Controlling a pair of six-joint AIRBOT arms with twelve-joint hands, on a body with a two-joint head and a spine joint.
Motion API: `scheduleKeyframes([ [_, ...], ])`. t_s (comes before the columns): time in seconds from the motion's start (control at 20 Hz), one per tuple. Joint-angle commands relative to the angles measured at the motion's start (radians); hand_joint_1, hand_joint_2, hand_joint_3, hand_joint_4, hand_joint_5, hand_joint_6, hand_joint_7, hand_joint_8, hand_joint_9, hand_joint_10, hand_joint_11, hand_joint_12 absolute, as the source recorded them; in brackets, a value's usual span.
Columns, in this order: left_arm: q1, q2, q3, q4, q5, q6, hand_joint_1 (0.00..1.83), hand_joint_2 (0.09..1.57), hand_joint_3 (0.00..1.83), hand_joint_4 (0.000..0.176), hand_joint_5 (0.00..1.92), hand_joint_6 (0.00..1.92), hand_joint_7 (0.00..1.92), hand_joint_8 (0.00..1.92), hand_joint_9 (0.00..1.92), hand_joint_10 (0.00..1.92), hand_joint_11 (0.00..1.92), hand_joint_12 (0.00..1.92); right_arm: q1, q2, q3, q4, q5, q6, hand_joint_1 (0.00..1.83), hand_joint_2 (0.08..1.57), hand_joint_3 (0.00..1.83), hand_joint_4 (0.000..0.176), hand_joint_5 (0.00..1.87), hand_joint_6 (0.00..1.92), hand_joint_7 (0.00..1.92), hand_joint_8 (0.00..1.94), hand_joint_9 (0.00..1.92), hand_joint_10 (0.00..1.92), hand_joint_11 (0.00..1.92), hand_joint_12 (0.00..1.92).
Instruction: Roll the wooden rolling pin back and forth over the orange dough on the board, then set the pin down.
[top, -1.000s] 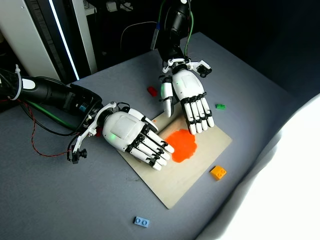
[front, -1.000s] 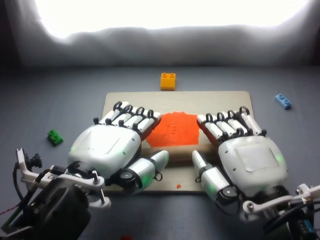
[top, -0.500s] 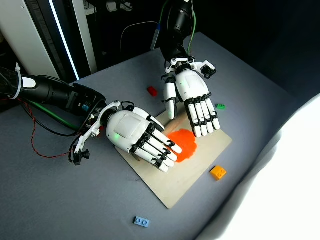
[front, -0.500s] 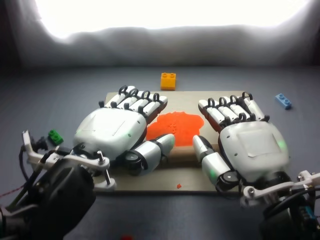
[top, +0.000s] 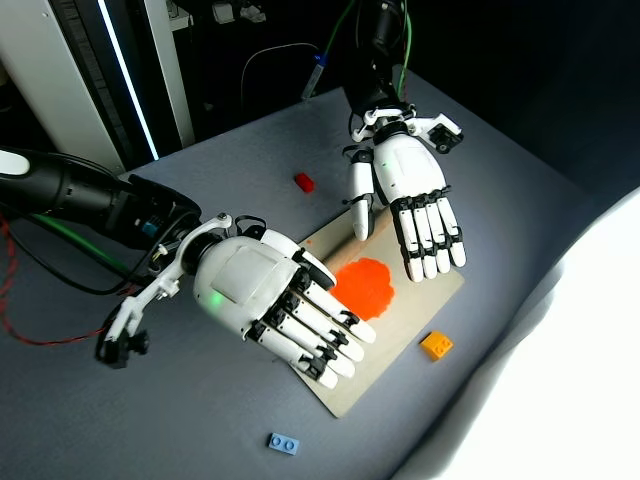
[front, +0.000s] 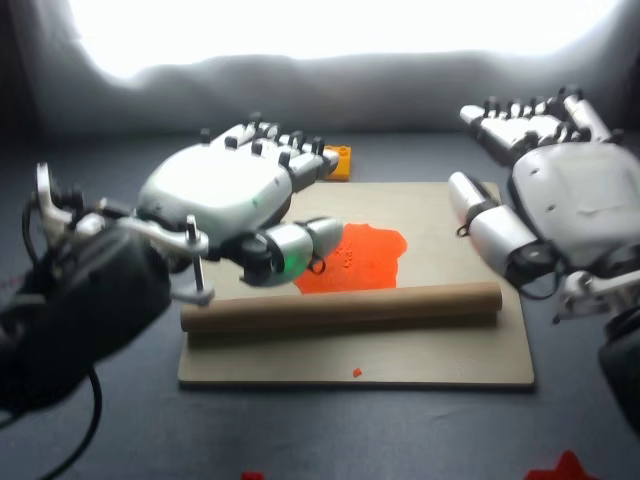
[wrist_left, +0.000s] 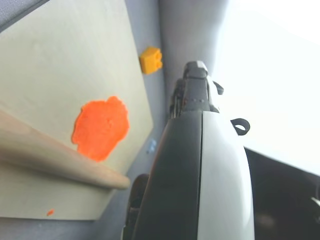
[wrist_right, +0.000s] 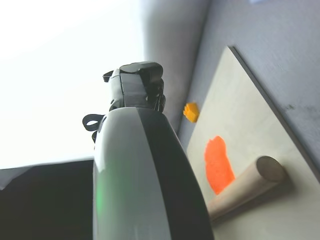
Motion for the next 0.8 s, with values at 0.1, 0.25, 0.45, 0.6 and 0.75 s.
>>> scheduleKeyframes([
  [0.1,-0.098,0.056,-0.021,0.045,0.065,0.052,0.0,1.54,0.0,0.0,0.24,0.01,0.26,0.01,0.2,0.01,0.0,0.25,0.026,0.058,-0.021,-0.063,0.052,0.015,0.0,1.57,0.06,0.0,0.48,0.03,0.53,0.02,0.47,0.03,0.0,0.97],
  [0.25,-0.175,0.101,-0.042,0.045,0.188,0.071,0.0,1.5,0.0,0.0,0.29,0.01,0.3,0.01,0.22,0.01,0.0,0.31,0.034,0.102,-0.041,-0.063,0.059,0.018,0.07,1.5,0.0,0.0,0.58,0.04,0.62,0.01,0.55,0.03,0.0,1.08],
  [0.45,-0.259,0.136,-0.075,0.043,0.284,0.087,0.0,1.46,0.0,0.0,0.46,0.04,0.55,0.06,0.47,0.09,0.0,0.89,0.044,0.137,-0.083,-0.059,0.089,0.035,0.16,1.46,0.0,0.0,0.82,0.14,0.87,0.06,0.75,0.2,0.13,1.43],
  [0.6,-0.288,0.14,-0.094,0.032,0.295,0.087,0.0,1.47,0.0,0.0,0.58,0.08,0.68,0.1,0.6,0.18,0.0,1.17,0.052,0.16,-0.127,-0.051,0.081,0.027,0.23,1.45,0.0,0.0,0.81,0.41,0.81,0.51,0.57,0.94,0.25,1.6],
  [0.75,-0.301,0.14,-0.108,0.03,0.297,0.087,0.0,1.5,0.0,0.0,0.61,0.42,0.57,0.71,0.39,1.06,0.08,1.42,0.06,0.194,-0.168,-0.005,0.081,0.018,0.24,1.46,0.0,0.0,0.75,0.77,0.83,0.84,0.66,1.16,0.43,1.72],
])
